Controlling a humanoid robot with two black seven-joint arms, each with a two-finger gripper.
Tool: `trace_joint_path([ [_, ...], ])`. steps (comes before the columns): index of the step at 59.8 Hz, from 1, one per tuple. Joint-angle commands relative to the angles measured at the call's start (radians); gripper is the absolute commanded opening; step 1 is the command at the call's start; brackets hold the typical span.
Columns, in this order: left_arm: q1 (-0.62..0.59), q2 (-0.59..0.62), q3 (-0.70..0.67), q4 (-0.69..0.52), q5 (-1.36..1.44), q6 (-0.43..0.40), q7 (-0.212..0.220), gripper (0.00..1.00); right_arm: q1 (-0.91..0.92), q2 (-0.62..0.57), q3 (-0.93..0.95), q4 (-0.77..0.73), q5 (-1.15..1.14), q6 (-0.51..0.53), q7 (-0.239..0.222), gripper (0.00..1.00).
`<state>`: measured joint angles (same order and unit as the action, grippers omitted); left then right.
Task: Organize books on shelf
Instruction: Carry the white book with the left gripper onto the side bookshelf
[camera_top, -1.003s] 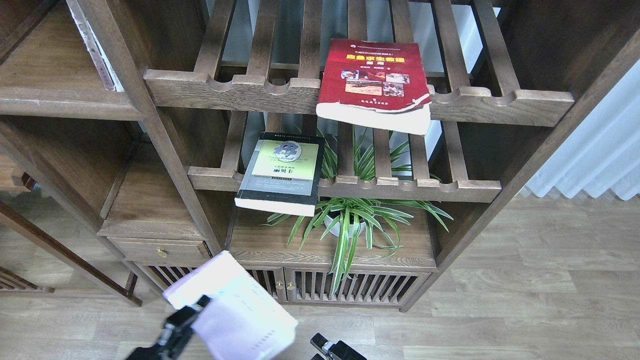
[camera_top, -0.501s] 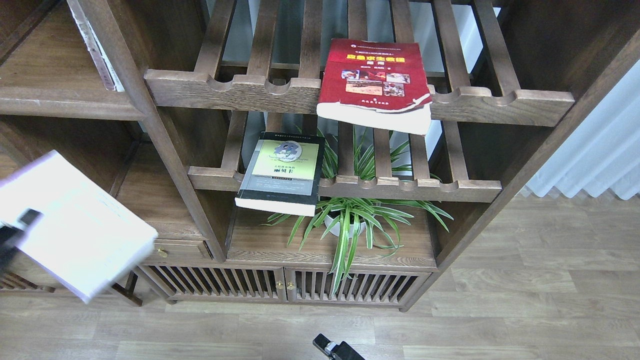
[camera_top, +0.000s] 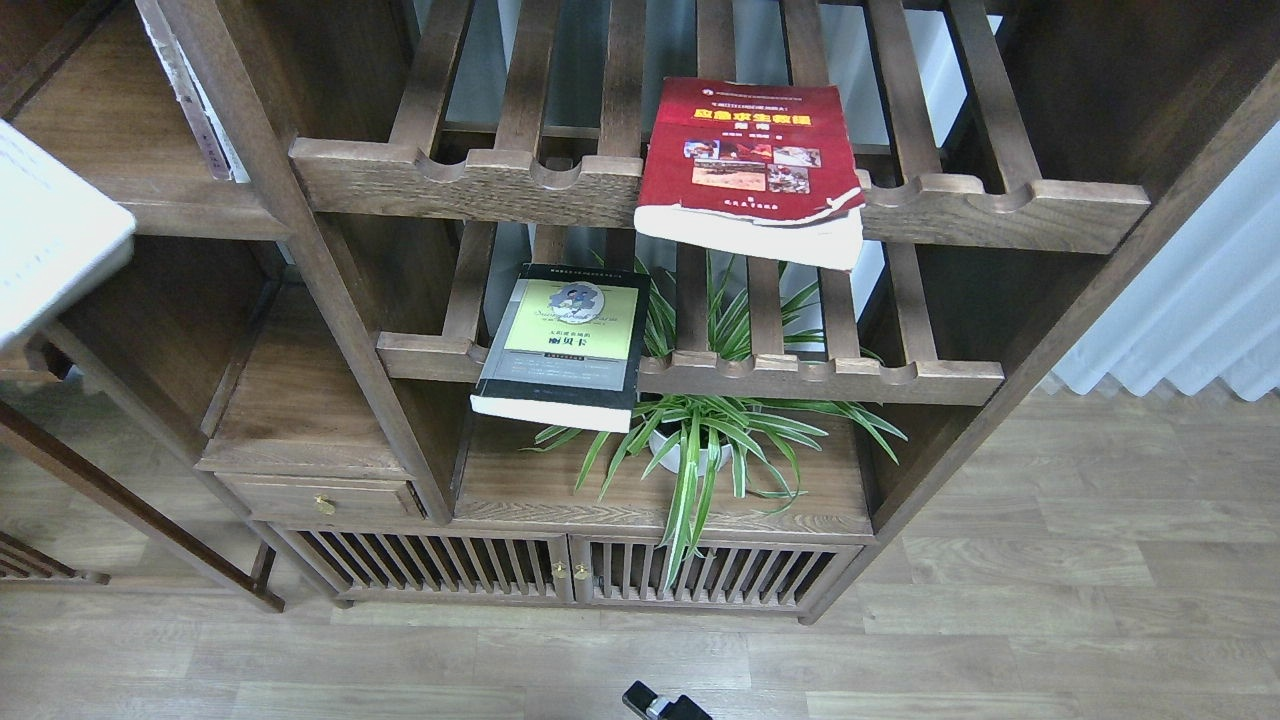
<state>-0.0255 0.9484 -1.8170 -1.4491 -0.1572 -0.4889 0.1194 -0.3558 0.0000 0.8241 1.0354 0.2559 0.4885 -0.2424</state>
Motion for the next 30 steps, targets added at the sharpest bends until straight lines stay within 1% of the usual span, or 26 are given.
trace_joint_path([
  [1,-0.223,-0.114,0.008,0.073,0.276,0.000,0.022,0.05,0.000,0.000,-0.002,0.000,0.000,0.000,0.000,0.99],
  [4,-0.289,-0.166,-0.005,0.081,0.399,0.000,0.022,0.05,0.000,0.000,0.000,0.000,0.000,0.000,0.000,0.99],
  [10,-0.376,-0.259,-0.013,0.093,0.574,0.000,0.022,0.05,0.000,0.000,0.001,0.000,0.000,0.000,-0.001,0.99],
  [14,-0.430,-0.301,-0.013,0.099,0.666,0.000,0.022,0.05,-0.003,0.000,0.001,0.000,0.000,0.000,0.000,0.99],
  [23,-0.534,-0.335,-0.001,0.119,0.804,0.000,0.022,0.05,-0.006,0.000,0.001,0.000,0.002,0.000,0.000,0.99],
  [30,-0.642,-0.356,0.036,0.190,0.892,0.000,0.022,0.06,-0.006,0.000,0.001,0.000,0.002,0.000,0.000,0.99],
])
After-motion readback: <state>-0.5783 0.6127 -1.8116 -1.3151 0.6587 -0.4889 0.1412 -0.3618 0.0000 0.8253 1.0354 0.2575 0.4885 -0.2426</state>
